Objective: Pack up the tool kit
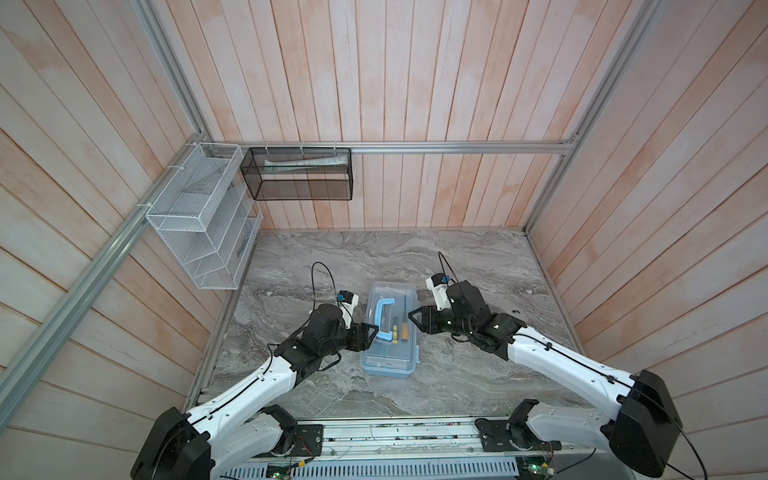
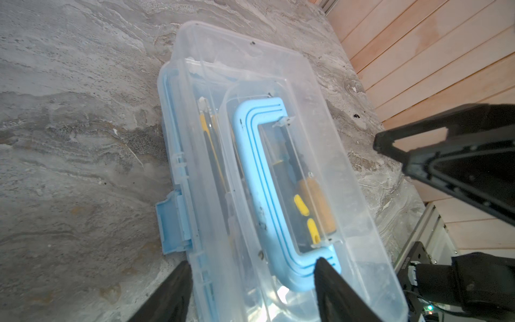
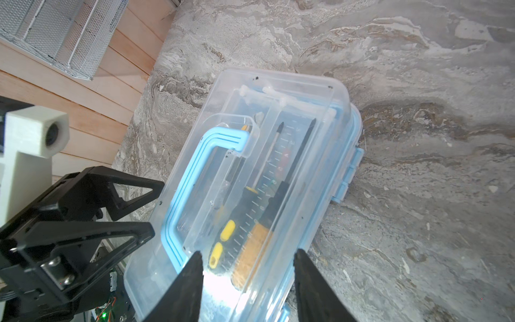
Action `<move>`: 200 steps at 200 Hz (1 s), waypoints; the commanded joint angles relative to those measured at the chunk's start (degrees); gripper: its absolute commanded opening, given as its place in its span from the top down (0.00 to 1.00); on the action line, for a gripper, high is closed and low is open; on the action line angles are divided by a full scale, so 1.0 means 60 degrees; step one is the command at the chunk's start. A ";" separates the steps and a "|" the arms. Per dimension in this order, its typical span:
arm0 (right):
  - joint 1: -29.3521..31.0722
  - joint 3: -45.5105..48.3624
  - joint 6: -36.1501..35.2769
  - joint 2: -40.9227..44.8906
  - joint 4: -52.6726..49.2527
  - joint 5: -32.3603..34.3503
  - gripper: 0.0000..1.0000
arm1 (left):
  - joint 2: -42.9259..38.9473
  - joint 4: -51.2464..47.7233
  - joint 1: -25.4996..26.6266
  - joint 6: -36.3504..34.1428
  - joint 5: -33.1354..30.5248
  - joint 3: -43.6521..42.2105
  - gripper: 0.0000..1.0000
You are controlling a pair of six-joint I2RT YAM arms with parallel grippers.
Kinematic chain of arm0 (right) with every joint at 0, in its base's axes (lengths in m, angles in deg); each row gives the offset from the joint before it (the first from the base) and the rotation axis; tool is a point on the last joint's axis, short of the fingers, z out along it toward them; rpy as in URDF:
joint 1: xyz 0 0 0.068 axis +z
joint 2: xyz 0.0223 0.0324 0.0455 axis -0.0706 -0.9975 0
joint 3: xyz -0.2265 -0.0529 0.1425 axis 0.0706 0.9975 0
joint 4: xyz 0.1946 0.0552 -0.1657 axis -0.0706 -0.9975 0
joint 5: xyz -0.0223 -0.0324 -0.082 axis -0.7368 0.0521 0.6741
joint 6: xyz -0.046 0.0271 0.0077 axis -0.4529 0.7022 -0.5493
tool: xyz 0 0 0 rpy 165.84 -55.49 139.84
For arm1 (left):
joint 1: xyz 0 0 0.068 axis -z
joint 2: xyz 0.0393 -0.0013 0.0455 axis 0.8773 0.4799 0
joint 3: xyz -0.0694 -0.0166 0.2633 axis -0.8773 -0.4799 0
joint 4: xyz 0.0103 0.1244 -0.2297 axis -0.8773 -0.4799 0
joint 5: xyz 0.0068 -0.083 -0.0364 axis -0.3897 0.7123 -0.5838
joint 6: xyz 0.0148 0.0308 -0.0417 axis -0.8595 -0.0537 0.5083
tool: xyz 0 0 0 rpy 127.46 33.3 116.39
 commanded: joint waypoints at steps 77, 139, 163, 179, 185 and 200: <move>-0.1514 -0.0632 -0.1013 -0.1039 -0.0284 -0.0737 0.48 | -0.0010 0.0784 0.2513 0.0897 -0.1928 -0.0265 0.44; -0.2213 -0.1377 -0.1953 -0.1942 -0.0230 -0.1658 0.47 | 0.0624 0.1246 0.4103 0.0334 -0.3152 0.0024 0.41; -0.2201 -0.1743 -0.2030 -0.2651 -0.0025 -0.2650 0.47 | 0.1284 0.1566 0.4131 0.0210 -0.2612 0.0416 0.40; -0.2188 -0.1821 -0.1946 -0.2866 0.0149 -0.2784 0.47 | 0.1446 0.1392 0.4160 0.0098 -0.2545 0.0649 0.39; -0.2185 -0.1829 -0.1931 -0.2857 0.0175 -0.2678 0.46 | 0.1398 0.1148 0.4160 0.0086 -0.2799 0.0718 0.38; -0.2200 -0.1815 -0.1786 -0.2749 0.0164 -0.2266 0.47 | 0.1032 0.0434 0.4135 -0.0095 -0.3694 0.0801 0.25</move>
